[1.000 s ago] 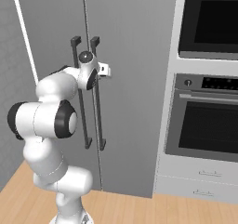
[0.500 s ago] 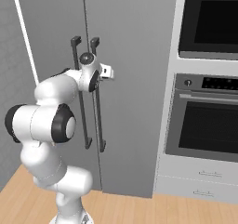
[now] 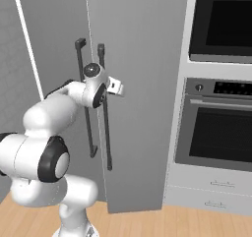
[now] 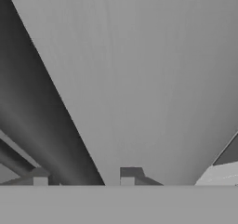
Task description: Grab a lemon wedge from the fridge and one ice cube from the ice bowl, and put them in the glass of lemonade.
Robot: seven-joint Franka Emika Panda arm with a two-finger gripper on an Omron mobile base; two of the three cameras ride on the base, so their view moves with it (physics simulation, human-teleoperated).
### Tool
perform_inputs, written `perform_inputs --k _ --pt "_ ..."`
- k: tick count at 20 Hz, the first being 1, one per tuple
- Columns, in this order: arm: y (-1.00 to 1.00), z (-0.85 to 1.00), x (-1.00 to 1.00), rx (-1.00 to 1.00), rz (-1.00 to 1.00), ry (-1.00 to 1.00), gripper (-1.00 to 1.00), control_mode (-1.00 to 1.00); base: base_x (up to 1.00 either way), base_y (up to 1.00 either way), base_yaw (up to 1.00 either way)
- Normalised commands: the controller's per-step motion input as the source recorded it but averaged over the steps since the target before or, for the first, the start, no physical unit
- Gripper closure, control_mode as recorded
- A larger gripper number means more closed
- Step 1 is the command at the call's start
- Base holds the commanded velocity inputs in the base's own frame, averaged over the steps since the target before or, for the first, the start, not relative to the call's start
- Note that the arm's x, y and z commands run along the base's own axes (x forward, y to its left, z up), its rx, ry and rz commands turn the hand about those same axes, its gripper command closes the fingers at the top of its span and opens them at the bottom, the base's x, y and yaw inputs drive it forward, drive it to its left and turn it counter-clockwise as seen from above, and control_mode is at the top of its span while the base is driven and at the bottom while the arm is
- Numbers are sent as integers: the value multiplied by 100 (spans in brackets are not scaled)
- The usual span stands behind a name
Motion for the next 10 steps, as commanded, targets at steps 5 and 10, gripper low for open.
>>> perform_inputs --k 5,10 --pt "-100 11 -81 18 -13 1 100 -100 0 0 0" --pt "-100 5 -80 18 -14 -1 100 -100 0 0 0"
